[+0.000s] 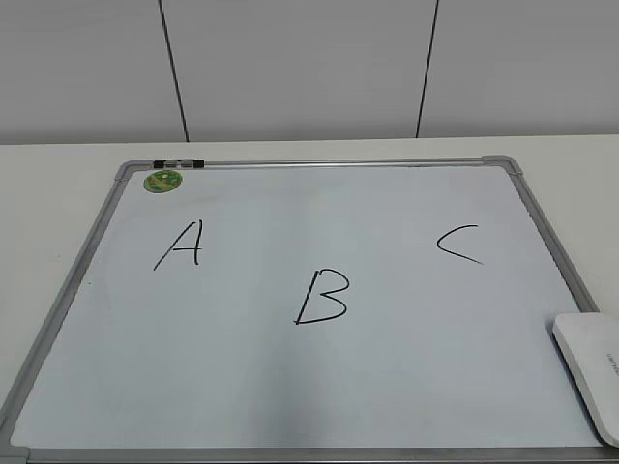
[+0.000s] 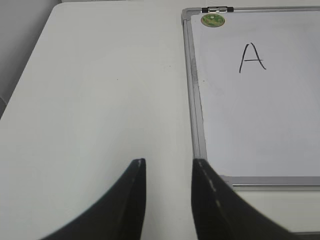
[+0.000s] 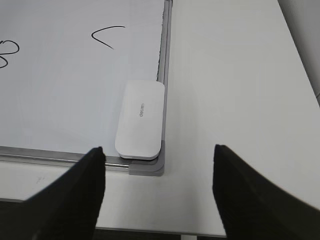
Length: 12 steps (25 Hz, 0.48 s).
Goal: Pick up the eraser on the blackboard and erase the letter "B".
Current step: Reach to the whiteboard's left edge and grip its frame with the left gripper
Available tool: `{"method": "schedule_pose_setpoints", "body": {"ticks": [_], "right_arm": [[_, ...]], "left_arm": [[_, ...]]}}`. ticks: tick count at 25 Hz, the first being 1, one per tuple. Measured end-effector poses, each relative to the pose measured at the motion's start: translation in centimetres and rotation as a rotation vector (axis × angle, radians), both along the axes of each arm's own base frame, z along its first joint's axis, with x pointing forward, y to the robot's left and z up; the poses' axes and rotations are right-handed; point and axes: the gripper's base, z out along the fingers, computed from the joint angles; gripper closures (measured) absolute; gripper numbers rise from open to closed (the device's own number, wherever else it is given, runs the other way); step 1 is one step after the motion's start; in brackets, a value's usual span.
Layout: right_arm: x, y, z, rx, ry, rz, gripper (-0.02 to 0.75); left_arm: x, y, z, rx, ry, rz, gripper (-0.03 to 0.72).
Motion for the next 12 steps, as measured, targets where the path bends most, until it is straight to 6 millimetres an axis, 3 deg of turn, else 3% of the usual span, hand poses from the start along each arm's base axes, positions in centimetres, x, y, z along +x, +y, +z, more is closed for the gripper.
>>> {"method": "schedule_pose_setpoints", "body": {"ticks": [5,12], "right_arm": [[0.0,0.0,0.0,0.0,0.0,0.0,0.238],[0.0,0.0,0.0,0.0,0.0,0.0,0.238]], "left_arm": [[1.6,0.0,3.0,0.004,-0.015,0.0,0.448],[8.2,-0.3,5.9,0.006,0.152,-0.004,0.447]]}}
